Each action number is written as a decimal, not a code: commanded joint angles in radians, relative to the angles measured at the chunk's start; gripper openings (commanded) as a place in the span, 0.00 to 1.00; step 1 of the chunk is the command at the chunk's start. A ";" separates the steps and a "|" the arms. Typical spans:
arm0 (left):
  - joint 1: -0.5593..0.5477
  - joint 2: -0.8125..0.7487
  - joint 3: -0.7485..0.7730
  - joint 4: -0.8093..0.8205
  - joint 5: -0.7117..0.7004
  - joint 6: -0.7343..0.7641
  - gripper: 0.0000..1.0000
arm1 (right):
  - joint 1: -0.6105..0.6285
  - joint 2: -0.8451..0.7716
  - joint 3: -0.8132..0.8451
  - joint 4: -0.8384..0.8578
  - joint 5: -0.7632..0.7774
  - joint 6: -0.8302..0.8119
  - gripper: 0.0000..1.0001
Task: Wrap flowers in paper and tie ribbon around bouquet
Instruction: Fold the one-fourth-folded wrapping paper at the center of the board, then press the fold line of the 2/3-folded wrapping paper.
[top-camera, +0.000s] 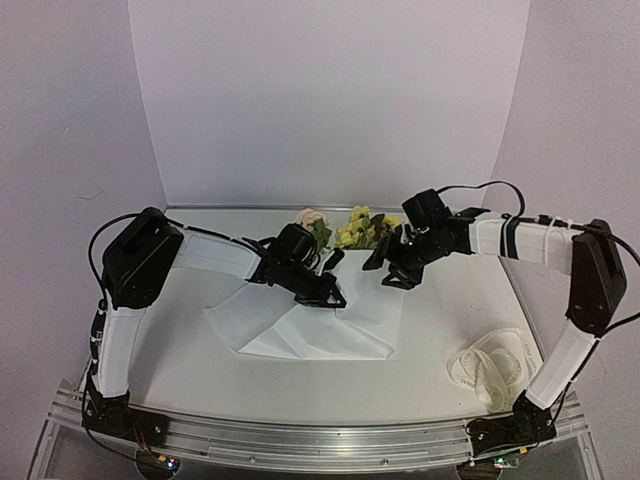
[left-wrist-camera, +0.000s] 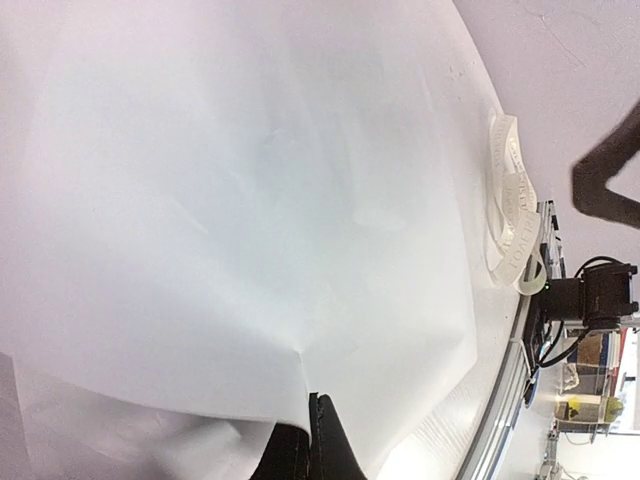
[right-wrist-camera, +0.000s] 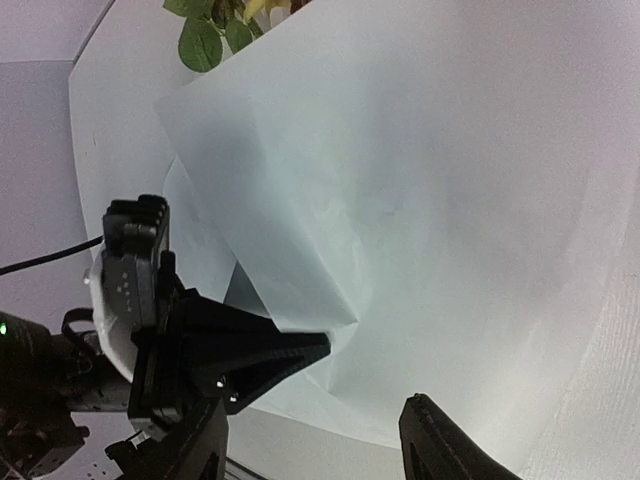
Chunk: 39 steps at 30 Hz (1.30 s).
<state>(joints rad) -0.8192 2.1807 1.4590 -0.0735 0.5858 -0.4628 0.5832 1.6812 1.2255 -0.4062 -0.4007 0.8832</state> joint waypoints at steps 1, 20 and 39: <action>0.001 -0.065 -0.039 0.116 -0.036 -0.065 0.00 | 0.019 -0.105 -0.195 0.184 -0.006 0.008 0.47; 0.002 -0.110 -0.069 0.116 -0.134 -0.062 0.00 | 0.036 -0.005 -0.509 0.585 -0.044 0.176 0.37; 0.003 -0.121 -0.062 0.030 -0.199 -0.055 0.00 | 0.036 -0.060 -0.658 0.717 -0.045 0.235 0.52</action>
<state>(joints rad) -0.8200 2.1273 1.3960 -0.0226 0.4290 -0.5247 0.6182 1.6525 0.6119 0.2697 -0.4554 1.0965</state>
